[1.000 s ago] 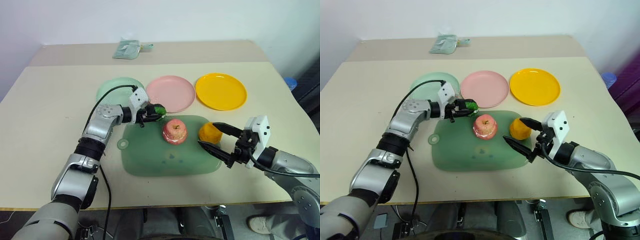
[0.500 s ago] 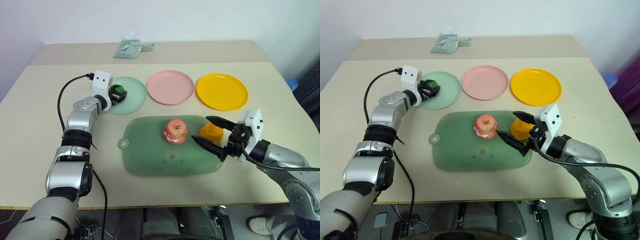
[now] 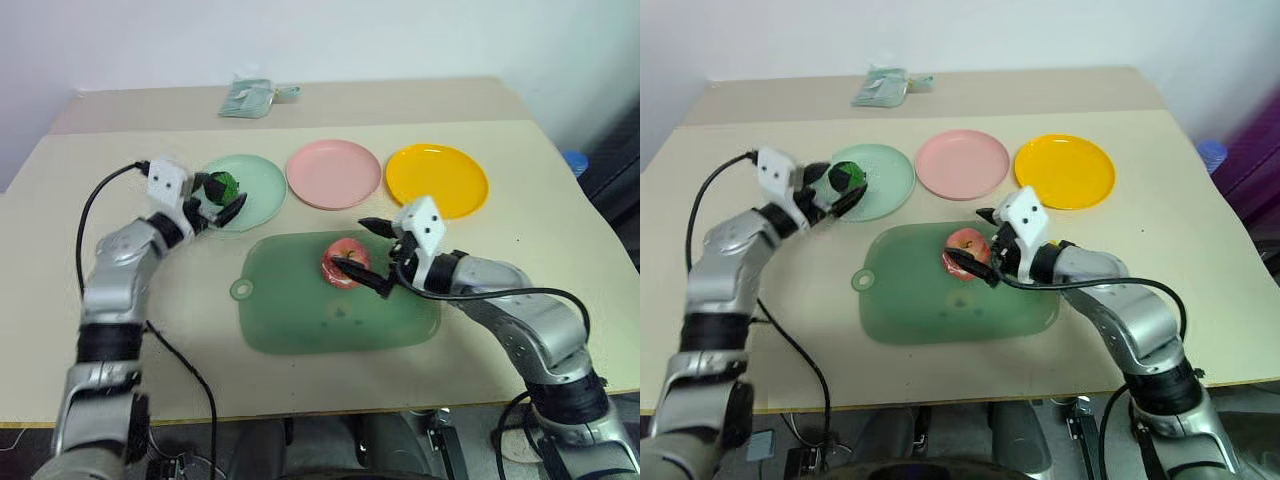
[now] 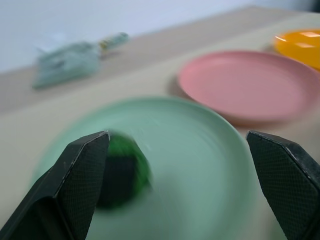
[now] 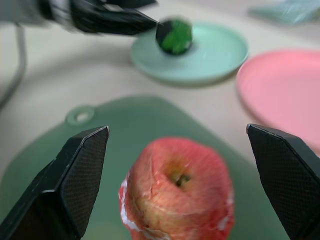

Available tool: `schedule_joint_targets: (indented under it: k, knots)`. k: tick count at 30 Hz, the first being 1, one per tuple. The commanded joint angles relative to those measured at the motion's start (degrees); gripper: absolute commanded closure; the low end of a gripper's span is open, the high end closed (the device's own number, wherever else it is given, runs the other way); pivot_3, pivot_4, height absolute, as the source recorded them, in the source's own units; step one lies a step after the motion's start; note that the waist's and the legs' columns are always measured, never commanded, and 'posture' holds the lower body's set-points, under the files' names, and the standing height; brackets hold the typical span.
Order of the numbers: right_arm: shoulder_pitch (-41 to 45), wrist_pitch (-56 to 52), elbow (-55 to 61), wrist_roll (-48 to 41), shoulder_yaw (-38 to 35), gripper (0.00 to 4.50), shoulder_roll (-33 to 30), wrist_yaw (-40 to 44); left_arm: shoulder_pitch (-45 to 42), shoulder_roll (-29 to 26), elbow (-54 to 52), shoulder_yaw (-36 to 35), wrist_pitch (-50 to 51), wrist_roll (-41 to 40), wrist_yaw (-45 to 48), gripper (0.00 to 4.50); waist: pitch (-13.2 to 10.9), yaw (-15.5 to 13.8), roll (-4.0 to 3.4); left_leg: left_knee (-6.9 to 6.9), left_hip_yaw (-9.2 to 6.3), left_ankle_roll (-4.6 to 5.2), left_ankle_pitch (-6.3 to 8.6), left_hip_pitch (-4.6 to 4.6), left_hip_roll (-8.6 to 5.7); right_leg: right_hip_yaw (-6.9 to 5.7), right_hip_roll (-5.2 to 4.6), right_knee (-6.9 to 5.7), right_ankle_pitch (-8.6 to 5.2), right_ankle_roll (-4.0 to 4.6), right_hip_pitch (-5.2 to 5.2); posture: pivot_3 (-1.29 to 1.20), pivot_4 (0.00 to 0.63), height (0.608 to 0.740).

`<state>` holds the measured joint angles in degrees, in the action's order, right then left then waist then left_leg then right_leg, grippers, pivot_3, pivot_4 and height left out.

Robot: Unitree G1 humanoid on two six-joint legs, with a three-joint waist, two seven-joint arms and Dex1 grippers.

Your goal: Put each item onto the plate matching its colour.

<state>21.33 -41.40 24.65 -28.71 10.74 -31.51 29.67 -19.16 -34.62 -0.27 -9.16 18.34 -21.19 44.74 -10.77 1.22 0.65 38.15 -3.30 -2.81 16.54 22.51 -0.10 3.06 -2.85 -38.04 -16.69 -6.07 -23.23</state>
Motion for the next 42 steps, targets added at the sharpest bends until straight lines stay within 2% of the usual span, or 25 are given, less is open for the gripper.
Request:
schedule_joint_targets:
  k: [1, 5, 6, 7, 8, 9, 14, 19, 22, 24, 25, 26, 30, 31, 34, 37, 39, 42]
  knots:
    - [1.28, -0.7, -2.56, 3.12, 2.43, 0.0, 0.43, 0.62, 6.52, -2.96, -11.2, 0.21, 4.09, -5.38, 5.74, 0.03, 0.0, -0.48, 0.01, 0.0, -0.02, 0.0, 0.0, 0.0, 0.0, -0.02, 0.0, 0.01, 0.0, 0.0, 0.02, 0.0, 0.15, 0.74]
    - [1.63, -1.39, -4.53, 4.02, 3.1, 0.0, 0.95, 2.04, 12.98, -4.18, -17.78, 0.4, 7.0, -7.33, 6.42, 0.03, 0.04, -0.57, 0.06, 0.0, -0.06, 0.01, 0.01, 0.0, -0.04, -0.05, -0.06, 0.03, 0.0, 0.0, 0.07, 0.0, 0.15, 0.74]
    - [1.92, -1.44, -4.77, 4.21, 2.85, 0.53, 1.38, 1.98, 14.19, -4.04, -18.81, 0.47, 7.29, -7.34, 6.12, 0.0, 0.04, -0.55, 0.07, 0.0, -0.07, 0.02, 0.01, -0.01, -0.02, -0.06, -0.04, 0.03, 0.0, 0.0, 0.09, 0.0, 0.15, 0.74]
    - [2.58, -0.99, -4.78, 4.38, 2.46, 0.57, 1.94, 1.83, 15.51, -3.75, -19.95, 0.54, 7.79, -7.54, 5.69, 0.0, 0.04, -0.54, 0.06, 0.0, -0.07, 0.02, 0.01, -0.03, -0.02, -0.06, -0.03, 0.03, 0.0, 0.0, 0.1, 0.0, 0.15, 0.74]
    - [3.9, -0.6, -4.87, 4.3, 1.72, 1.1, 2.93, 1.34, 16.79, -3.35, -21.24, 0.53, 8.28, -7.93, 5.22, 0.0, 0.04, -0.24, 0.04, 0.0, -0.09, 0.02, 0.01, -0.04, -0.03, -0.08, 0.03, 0.02, 0.0, 0.01, 0.11, 0.0, 0.15, 0.74]
    - [6.6, -0.08, -6.17, 4.67, 0.71, 1.23, 4.62, 0.08, 18.21, -2.82, -22.82, 0.67, 8.72, -8.36, 4.59, 0.0, 0.04, -0.01, 0.04, 0.0, -0.05, 0.03, 0.02, -0.04, -0.02, -0.06, 0.04, 0.02, 0.0, 0.0, 0.1, 0.0, 0.15, 0.74]
    - [20.47, 0.44, -23.63, 9.5, -2.81, 1.23, 12.77, -8.38, 21.82, -1.32, -27.08, 1.78, 9.48, -8.93, 2.88, 0.0, 0.01, 1.16, -0.01, -0.03, -0.04, 0.02, 0.01, -0.05, 0.02, -0.01, 0.12, -0.07, 0.01, 0.03, -0.01, 0.0, 0.15, 0.74]
    - [35.97, 14.21, -56.18, 16.97, -3.17, 1.23, 18.28, -10.54, 21.76, 0.15, -28.66, 3.15, 9.56, -8.95, 1.13, 0.0, 0.04, 1.22, 0.03, -0.06, 0.0, 0.02, 0.01, -0.04, -0.07, -0.04, 0.05, 0.0, 0.01, 0.04, 0.01, 0.0, 0.15, 0.74]
    - [41.31, 23.14, -69.03, 18.3, -5.29, 1.23, 20.35, -9.77, 21.71, 0.61, -29.16, 3.31, 9.58, -8.83, 0.06, 0.0, 0.03, 1.32, 0.01, -0.13, 0.03, 0.01, 0.01, -0.02, -0.09, -0.03, 0.07, -0.01, 0.01, 0.05, -0.06, 0.0, 0.15, 0.74]
    - [42.82, 27.59, -72.41, 18.36, -6.61, 0.44, 20.48, -8.13, 22.0, 0.86, -29.84, 3.37, 9.66, -8.83, -0.75, 0.0, 0.01, 1.39, -0.02, -0.16, 0.06, 0.01, 0.01, -0.01, -0.08, -0.02, 0.08, -0.01, 0.01, 0.05, -0.12, 0.0, 0.15, 0.74]
    - [42.89, 29.01, -72.49, 18.4, -7.23, 0.11, 20.19, -7.64, 22.21, 0.94, -30.24, 3.31, 9.74, -8.86, -1.16, 0.0, 0.01, 1.38, -0.02, -0.17, 0.06, 0.01, 0.01, 0.01, -0.07, -0.02, 0.08, 0.0, 0.01, 0.05, -0.13, 0.0, 0.15, 0.74]
    - [42.01, 30.68, -70.88, 18.89, -7.44, 0.05, 19.24, -6.96, 22.45, 1.04, -30.63, 3.18, 9.82, -8.94, -1.58, 0.0, 0.01, 1.38, -0.02, -0.17, 0.07, 0.01, 0.01, 0.03, -0.07, -0.02, 0.07, 0.0, 0.01, 0.05, -0.14, 0.0, 0.15, 0.74]
    - [34.43, 31.65, -57.3, 18.09, -8.55, 0.05, 13.7, -0.61, 23.06, 1.03, -31.63, 3.02, 9.98, -9.16, -2.56, 0.0, 0.01, 1.01, -0.03, -0.15, 0.02, 0.02, 0.01, 0.04, -0.02, -0.03, 0.04, 0.0, 0.01, 0.04, -0.12, 0.0, 0.15, 0.74]
    - [30.79, 30.57, -50.85, 16.45, -9.18, 0.05, 10.94, 3.03, 22.96, 0.89, -31.72, 3.02, 10.05, -9.27, -2.53, 0.0, 0.01, 0.89, -0.03, -0.15, 0.0, 0.02, 0.01, 0.04, -0.02, -0.04, 0.01, 0.01, 0.01, 0.04, -0.09, 0.0, 0.15, 0.74]
    - [18.6, 23.63, -31.09, 10.16, -11.85, 0.05, 0.89, 13.49, 21.89, 0.43, -31.23, 3.28, 10.16, -9.58, -2.03, 0.0, 0.0, -0.19, -0.04, -0.13, -0.03, 0.04, 0.02, 0.04, -0.04, -0.06, -0.02, 0.07, 0.01, 0.04, -0.01, 0.0, 0.15, 0.74]
    - [7.35, 14.34, -17.29, 2.55, -16.35, 0.05, -7.48, 18.97, 20.24, 0.07, -30.29, 3.9, 10.02, -9.75, -1.1, 0.0, -0.04, -0.44, -0.12, -0.12, 0.0, 0.07, 0.04, 0.04, -0.04, -0.06, -0.04, 0.12, 0.01, 0.03, 0.01, 0.0, 0.15, 0.74]
    - [1.29, 10.24, -12.03, -1.1, -19.07, 0.05, -10.54, 20.43, 19.18, 0.02, -29.75, 4.36, 9.99, -9.84, -0.61, 0.0, -0.04, -0.09, -0.13, -0.12, 0.0, 0.08, 0.04, -0.01, -0.03, -0.06, 0.02, 0.11, 0.01, 0.03, 0.05, 0.0, 0.15, 0.74]
    - [-7.07, 7.44, -8.51, -0.49, -19.14, 0.05, -12.9, 20.13, 17.49, 0.21, -28.71, 5.29, 9.9, -9.84, 0.13, 0.0, -0.01, 0.03, -0.14, -0.12, 0.05, 0.08, 0.05, -0.17, 0.02, -0.01, 0.2, 0.09, 0.02, 0.07, 0.16, 0.0, 0.15, 0.74]
